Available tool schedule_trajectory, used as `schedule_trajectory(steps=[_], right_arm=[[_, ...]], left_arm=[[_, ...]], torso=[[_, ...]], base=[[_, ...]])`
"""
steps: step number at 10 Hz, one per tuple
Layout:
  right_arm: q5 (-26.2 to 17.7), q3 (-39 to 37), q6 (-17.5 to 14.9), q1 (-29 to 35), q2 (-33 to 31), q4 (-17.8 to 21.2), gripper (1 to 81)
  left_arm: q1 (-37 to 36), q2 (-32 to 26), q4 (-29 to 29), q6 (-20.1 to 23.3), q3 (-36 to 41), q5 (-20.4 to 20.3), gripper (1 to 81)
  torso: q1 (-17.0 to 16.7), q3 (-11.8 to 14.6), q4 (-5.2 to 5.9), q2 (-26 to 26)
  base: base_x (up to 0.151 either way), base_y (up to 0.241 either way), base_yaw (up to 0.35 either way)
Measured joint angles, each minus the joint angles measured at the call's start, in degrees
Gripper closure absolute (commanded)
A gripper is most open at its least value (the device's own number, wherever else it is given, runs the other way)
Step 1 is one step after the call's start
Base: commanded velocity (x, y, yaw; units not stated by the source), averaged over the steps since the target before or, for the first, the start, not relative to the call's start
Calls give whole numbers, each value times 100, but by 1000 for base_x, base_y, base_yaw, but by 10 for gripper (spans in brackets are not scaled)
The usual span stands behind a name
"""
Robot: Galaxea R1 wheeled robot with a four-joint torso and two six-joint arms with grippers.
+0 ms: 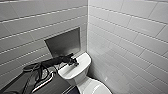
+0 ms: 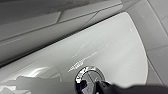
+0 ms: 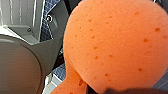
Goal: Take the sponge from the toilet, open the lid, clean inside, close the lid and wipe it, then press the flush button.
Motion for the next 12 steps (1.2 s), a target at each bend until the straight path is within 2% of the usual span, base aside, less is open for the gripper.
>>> schedule_trajectory(steps=[2, 4, 12], right_arm=[[2, 0, 0, 2, 2, 0, 811], [-9, 0, 0, 2, 5, 0, 811], [16, -55, 0, 30, 102, 0, 811]], left_arm=[[144, 88, 150, 12, -197, -89, 811], [76, 168, 196, 9, -219, -179, 811], [39, 294, 458, -2, -261, -1, 811]], torso=[[0, -20, 0, 0], [0, -147, 0, 0], [-2, -177, 2, 0]], base=[[0, 0, 0], [0, 0, 0], [0, 0, 0]])
